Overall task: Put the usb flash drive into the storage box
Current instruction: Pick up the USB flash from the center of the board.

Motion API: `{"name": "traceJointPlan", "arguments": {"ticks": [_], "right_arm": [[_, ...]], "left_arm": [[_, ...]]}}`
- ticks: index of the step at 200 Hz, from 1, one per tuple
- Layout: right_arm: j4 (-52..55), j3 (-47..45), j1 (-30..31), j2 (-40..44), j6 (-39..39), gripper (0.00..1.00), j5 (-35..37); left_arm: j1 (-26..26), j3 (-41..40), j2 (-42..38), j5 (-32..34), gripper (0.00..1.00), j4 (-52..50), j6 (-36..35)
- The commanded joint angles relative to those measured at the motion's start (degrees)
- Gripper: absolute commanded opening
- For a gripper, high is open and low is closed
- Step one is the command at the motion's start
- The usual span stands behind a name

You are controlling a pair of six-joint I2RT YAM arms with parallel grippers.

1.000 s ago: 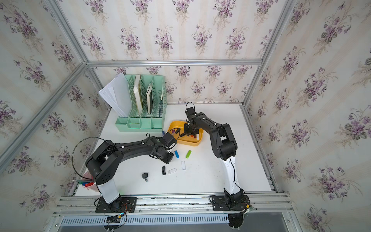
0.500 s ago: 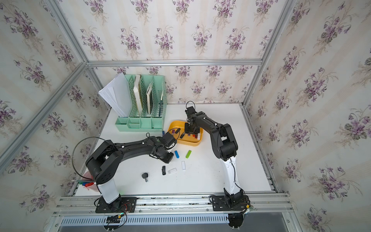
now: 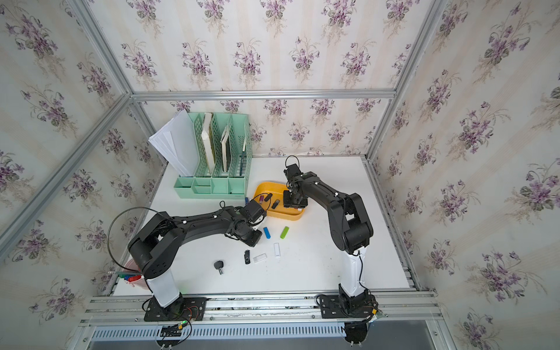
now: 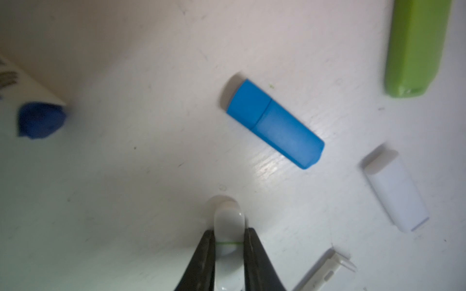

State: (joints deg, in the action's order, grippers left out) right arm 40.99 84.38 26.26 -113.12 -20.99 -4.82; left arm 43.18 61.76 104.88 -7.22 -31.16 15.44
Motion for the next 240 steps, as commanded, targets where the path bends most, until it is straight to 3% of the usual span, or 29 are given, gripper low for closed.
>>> {"name": "traceJointPlan", "arguments": {"ticks": [1, 49, 109, 240], "right_arm": [[0.94, -2.39, 0.28, 1.63, -0.25, 0.52, -0.69], [0.80, -8.35, 2.35, 5.51, -1.63, 0.53, -2.20], [-0.39, -9.79, 3.18, 13.14, -4.51, 0.54, 2.11], [-0.61, -15.76, 1.36, 19.94, -5.85, 0.55, 4.32]], "left_arm": [[-0.18, -2.18, 1.97, 2.52, 0.24, -5.78, 0.25], [-0.12, -2.96, 1.40, 2.51, 0.24, -5.57, 0.41], [-0.14, -2.44, -0.59, 3.01, 0.23, -7.28, 0.36], [-0.60, 5.88, -5.86, 5.20, 0.23, -18.05, -0.92]]}}
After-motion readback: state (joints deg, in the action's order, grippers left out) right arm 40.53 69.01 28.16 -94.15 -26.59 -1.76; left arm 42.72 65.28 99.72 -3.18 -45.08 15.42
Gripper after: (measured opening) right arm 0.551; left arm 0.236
